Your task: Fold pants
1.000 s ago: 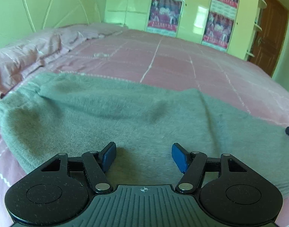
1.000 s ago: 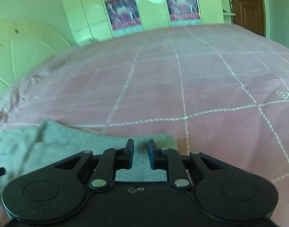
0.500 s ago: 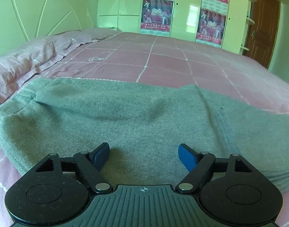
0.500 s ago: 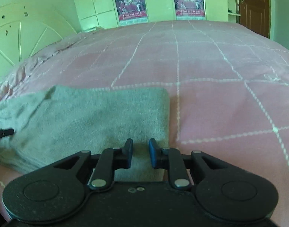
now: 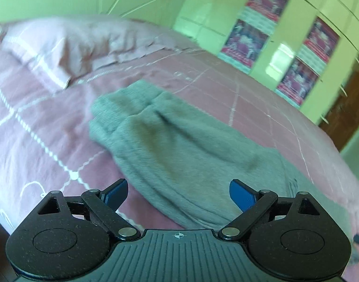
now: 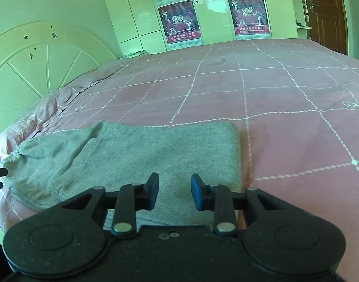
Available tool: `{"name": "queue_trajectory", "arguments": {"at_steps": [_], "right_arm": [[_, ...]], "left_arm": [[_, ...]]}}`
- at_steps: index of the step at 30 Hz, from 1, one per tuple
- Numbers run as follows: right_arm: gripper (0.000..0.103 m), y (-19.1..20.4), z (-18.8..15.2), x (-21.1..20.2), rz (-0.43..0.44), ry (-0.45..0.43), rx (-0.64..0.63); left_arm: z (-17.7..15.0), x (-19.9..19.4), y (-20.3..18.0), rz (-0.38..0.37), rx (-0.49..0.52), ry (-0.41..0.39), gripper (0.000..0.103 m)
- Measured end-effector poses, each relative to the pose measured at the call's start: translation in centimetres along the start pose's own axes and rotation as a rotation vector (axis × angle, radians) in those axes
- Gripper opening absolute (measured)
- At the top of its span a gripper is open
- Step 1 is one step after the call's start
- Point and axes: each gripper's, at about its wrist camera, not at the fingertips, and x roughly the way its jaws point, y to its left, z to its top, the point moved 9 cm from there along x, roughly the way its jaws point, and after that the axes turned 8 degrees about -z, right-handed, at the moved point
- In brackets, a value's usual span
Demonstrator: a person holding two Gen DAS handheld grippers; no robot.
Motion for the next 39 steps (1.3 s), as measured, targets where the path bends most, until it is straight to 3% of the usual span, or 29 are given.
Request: {"name": "queue_trajectory", "arguments": {"at_steps": [4, 10, 15, 16, 17, 19, 20, 22, 26, 31, 34, 36, 39], "right_arm": [[0.028, 0.6, -0.3, -0.2, -0.005, 0.007, -0.016], [0.028, 1.1, -0.5, -0.3, -0.035, 0.011, -0.021], [0.030, 2.4, -0.7, 0.5, -0.048, 0.028, -0.033], [0.032, 2.8, -0.8, 0.7, -0.045, 0.031, -0.037], [0.036, 3.2, -0.8, 0.9, -0.044, 0.033, -0.039], [0.045, 4.3, -0.7, 1.3, -0.037, 0.033, -0.047], [0.046, 4.9, -0.7, 1.6, -0.029, 0.034, -0.050], [0.046, 6.5, -0.7, 2.2, -0.005, 0.045, -0.061], [0.045, 10.9, -0.6, 3.1, 0.063, 0.049, -0.101], [0.046, 15.5, -1.2, 3.4, 0.116, 0.030, -0.181], [0.067, 17.5, -4.1, 5.9, 0.052, 0.098, -0.370], [0.069, 18.6, -4.9, 5.8, 0.003, 0.041, -0.488], [0.066, 17.8, -3.4, 4.8, 0.060, 0.062, -0.379]], "left_arm": [[0.9, 3.1, 2.3, 0.015, -0.045, 0.002, 0.091], [1.9, 6.1, 2.7, 0.016, 0.014, -0.003, 0.091], [2.6, 7.0, 3.1, -0.001, 0.004, -0.022, 0.091], [2.7, 7.1, 3.1, 0.001, 0.007, -0.023, 0.085], [2.8, 7.2, 3.4, 0.026, 0.016, -0.024, 0.062], [3.2, 7.2, 3.9, 0.004, -0.009, -0.032, 0.042], [3.3, 7.1, 4.1, -0.023, -0.035, -0.035, 0.035], [3.3, 6.9, 4.1, -0.049, -0.048, -0.044, 0.030], [3.7, 6.1, 2.9, -0.043, 0.015, -0.082, 0.028], [3.6, 6.2, 3.5, -0.050, -0.023, -0.073, 0.028], [3.4, 6.3, 3.5, -0.048, -0.025, -0.072, 0.028], [3.4, 6.3, 3.4, -0.045, -0.021, -0.073, 0.028], [3.7, 5.9, 2.3, -0.035, 0.036, -0.099, 0.028]]}}
